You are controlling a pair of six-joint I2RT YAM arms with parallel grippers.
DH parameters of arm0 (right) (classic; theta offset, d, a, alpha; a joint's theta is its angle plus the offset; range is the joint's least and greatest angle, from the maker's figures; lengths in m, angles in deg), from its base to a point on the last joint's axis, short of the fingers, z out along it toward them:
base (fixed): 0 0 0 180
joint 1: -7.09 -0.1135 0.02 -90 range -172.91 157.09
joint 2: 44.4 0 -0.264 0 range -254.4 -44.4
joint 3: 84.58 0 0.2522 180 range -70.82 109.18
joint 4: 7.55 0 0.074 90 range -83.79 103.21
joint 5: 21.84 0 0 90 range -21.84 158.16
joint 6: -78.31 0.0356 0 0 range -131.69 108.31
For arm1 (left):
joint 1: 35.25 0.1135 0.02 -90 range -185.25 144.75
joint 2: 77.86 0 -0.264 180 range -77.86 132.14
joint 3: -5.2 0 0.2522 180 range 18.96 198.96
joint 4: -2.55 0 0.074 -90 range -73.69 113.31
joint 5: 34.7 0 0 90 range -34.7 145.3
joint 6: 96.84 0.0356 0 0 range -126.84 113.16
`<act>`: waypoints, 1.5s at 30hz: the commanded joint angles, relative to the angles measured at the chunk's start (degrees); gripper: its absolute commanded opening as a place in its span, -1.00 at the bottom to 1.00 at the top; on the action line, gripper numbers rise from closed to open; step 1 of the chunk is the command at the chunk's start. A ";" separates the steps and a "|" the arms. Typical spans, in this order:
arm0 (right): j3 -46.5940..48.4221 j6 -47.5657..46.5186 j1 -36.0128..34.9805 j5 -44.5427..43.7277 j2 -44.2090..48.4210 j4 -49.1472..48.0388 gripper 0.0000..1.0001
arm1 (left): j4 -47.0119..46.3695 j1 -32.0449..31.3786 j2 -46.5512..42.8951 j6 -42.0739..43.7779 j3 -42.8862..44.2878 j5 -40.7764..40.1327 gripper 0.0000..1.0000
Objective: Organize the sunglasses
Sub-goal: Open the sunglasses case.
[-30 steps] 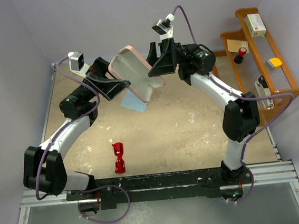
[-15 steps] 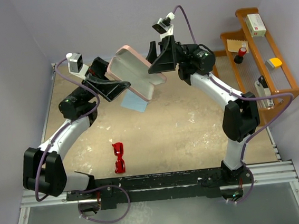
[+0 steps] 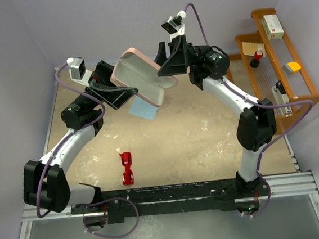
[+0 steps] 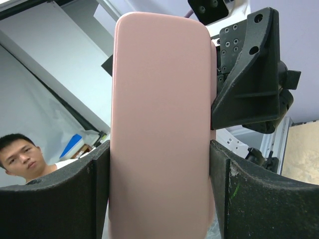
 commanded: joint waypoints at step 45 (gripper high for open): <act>8.28 4.95 2.47 -16.18 1.21 -11.63 -1.00 | -10.57 5.65 4.79 -3.85 1.64 5.00 -0.74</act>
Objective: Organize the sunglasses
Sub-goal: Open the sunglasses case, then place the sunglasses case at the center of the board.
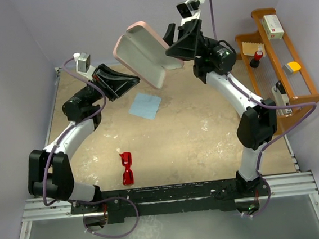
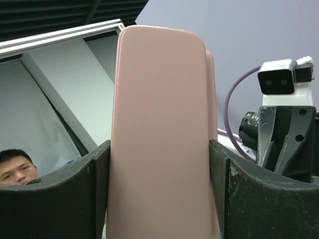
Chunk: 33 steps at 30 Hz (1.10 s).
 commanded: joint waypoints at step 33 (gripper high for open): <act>-29.24 -77.31 7.86 8.70 14.44 74.89 -1.00 | 68.18 5.17 -5.84 46.91 7.79 -23.34 -0.74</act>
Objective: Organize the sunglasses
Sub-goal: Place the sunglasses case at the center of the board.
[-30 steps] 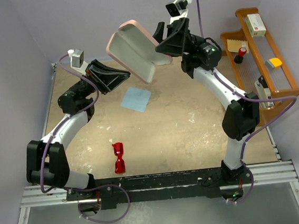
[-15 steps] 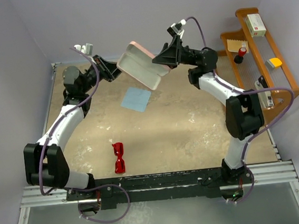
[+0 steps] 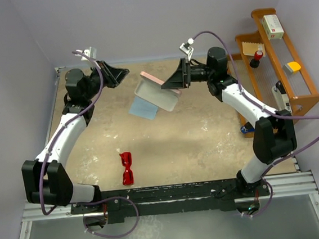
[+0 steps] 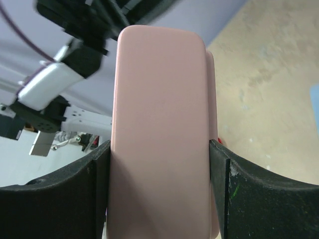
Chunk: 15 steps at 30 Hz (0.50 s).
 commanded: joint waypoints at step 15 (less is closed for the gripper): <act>-6.60 -13.15 6.27 -1.74 -12.28 6.09 -1.00 | -3.03 4.06 -4.17 -2.00 -1.51 -1.13 -0.75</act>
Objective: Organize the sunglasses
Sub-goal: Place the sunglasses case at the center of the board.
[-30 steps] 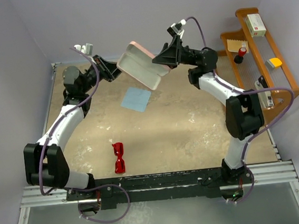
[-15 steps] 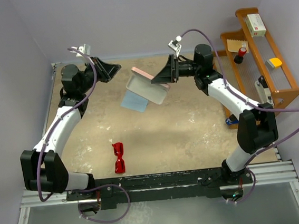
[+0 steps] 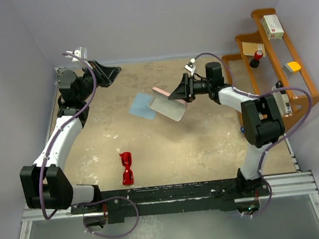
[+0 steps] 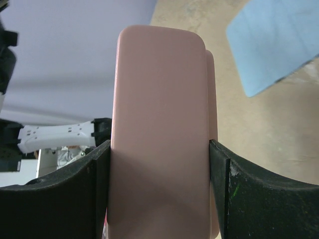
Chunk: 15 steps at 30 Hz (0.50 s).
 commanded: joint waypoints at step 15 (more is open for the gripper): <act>1.90 -6.49 5.17 -4.02 -11.64 1.90 -1.00 | -9.12 1.36 -0.63 -5.48 -2.06 3.94 -0.75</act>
